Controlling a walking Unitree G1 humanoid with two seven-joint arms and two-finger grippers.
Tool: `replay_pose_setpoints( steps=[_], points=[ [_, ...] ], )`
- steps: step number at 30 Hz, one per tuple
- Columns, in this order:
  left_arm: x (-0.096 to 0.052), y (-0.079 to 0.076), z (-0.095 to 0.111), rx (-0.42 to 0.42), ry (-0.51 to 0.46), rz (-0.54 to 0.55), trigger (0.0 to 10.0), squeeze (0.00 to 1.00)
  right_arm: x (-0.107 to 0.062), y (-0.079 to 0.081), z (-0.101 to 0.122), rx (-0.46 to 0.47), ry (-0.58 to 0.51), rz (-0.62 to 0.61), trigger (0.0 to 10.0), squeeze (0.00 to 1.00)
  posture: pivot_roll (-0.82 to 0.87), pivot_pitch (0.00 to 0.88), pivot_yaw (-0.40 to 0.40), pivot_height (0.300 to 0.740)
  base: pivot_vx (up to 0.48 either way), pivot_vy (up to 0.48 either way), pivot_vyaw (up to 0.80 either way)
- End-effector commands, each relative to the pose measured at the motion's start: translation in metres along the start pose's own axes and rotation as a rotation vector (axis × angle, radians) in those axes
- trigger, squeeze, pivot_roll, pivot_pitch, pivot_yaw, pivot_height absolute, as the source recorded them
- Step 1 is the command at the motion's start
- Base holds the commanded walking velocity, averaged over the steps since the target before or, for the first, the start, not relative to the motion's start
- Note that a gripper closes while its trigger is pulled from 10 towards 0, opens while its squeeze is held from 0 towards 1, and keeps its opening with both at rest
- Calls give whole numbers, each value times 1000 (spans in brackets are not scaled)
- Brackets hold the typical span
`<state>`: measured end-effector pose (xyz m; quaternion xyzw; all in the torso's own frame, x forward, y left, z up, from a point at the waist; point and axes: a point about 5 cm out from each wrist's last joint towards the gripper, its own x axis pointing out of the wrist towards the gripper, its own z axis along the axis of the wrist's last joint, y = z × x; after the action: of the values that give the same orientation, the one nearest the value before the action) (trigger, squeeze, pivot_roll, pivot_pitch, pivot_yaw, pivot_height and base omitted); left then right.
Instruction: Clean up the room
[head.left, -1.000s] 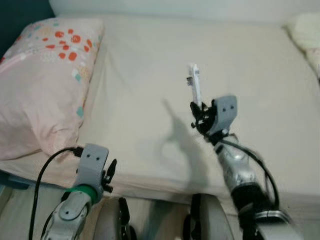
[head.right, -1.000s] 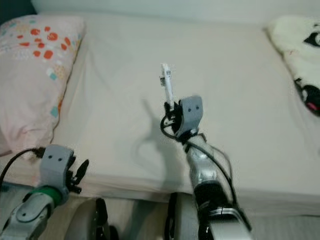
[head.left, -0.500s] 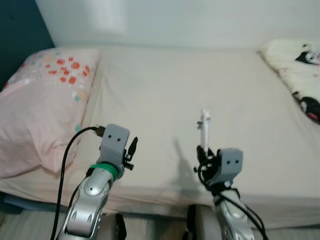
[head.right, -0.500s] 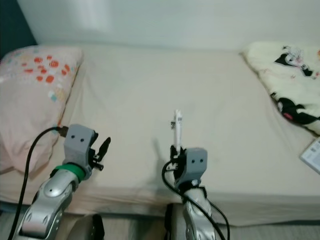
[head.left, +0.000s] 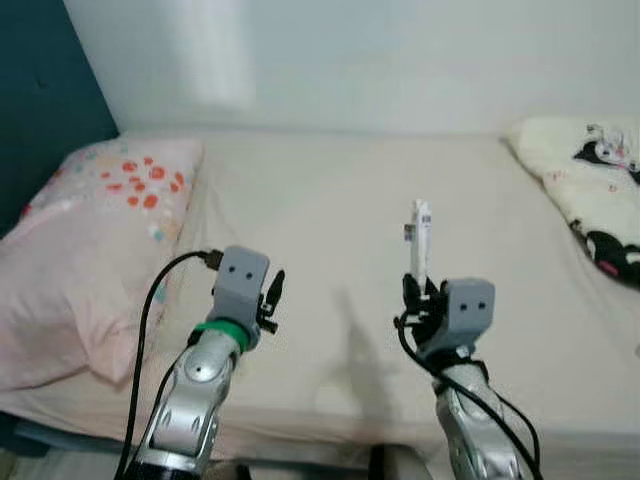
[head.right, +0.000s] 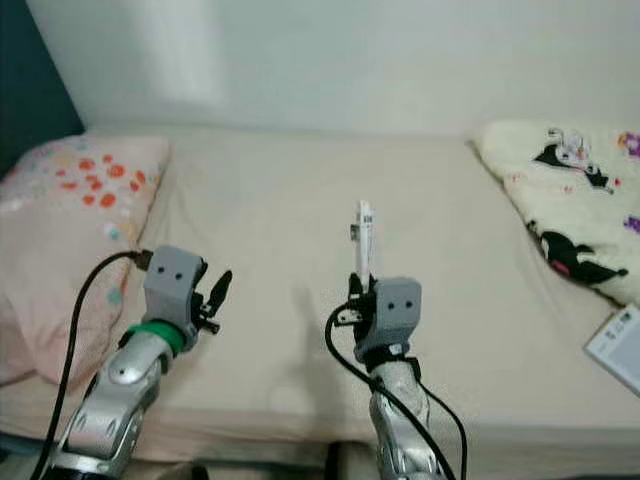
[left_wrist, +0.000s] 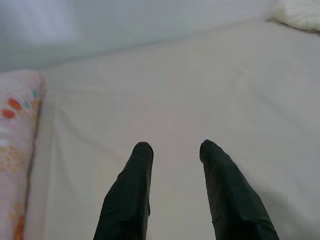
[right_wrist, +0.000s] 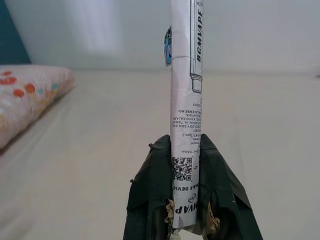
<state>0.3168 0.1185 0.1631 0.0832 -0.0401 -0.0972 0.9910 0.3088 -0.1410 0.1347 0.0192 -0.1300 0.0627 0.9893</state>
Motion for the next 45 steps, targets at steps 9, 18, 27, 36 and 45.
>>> replay_pose_setpoints(
  steps=[9, 18, 27, 36, 45],
  points=[
    [5, -2, -6, -25, 15, 7, 10000, 0, 0, 3, -3, -2, 35, 8, 10000, 0, -106, 1, 60, 725, 0, 0, 0],
    [6, -4, -8, -34, 16, 3, 10000, 0, -1, 3, -3, -16, 31, -1, 10000, 0, -107, 2, 63, 740, 0, 0, 0],
    [6, -6, -9, -44, 20, -5, 10000, 0, -2, 5, -6, -7, 45, 3, 10000, 0, -107, 4, 63, 740, -242, 0, 0],
    [5, -4, -11, -43, 25, -2, 10000, 0, -1, 7, -6, -5, 48, 2, 10000, 0, -107, 5, 67, 740, -327, 0, 0],
    [5, -3, -12, -39, 27, -1, 10000, 0, -1, 7, -6, 4, 45, -4, 10000, 0, -106, 7, 71, 740, -322, 0, 0]
  ],
)
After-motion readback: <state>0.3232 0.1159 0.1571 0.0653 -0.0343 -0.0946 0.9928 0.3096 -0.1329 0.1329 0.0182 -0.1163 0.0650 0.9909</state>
